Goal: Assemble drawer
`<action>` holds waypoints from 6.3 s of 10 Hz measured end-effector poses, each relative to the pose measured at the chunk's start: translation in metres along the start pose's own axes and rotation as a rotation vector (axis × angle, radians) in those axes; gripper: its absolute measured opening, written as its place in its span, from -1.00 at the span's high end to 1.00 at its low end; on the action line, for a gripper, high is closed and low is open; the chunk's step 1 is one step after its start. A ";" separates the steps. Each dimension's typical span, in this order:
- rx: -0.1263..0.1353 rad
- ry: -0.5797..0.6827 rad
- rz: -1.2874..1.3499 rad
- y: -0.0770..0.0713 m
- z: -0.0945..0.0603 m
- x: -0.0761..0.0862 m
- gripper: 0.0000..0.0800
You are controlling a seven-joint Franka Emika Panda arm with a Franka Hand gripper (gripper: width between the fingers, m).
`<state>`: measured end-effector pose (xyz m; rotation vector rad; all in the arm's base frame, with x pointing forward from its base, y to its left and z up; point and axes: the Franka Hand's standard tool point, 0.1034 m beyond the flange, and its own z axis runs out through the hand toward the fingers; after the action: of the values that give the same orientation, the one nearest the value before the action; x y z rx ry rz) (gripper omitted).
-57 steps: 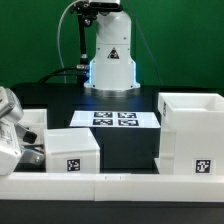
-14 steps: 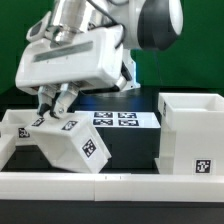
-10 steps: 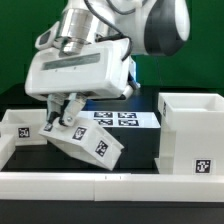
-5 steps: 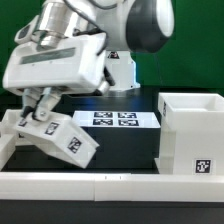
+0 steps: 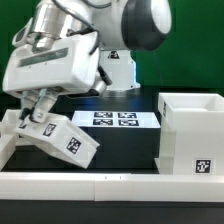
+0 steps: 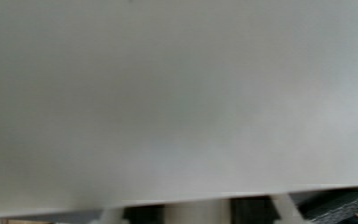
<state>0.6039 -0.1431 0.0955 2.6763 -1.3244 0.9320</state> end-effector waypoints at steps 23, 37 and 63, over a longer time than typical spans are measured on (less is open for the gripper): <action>0.006 -0.826 0.055 -0.025 0.034 -0.029 -0.62; -0.037 -1.510 -0.029 -0.018 0.021 -0.060 -0.62; -0.148 -1.294 0.054 -0.007 0.063 -0.074 -0.62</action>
Offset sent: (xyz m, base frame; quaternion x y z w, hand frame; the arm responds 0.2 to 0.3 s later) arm -0.0050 -0.0025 -0.0324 0.0133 0.1398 0.0108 0.9900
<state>0.6063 -0.1017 0.0077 3.0642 -1.3827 -1.1103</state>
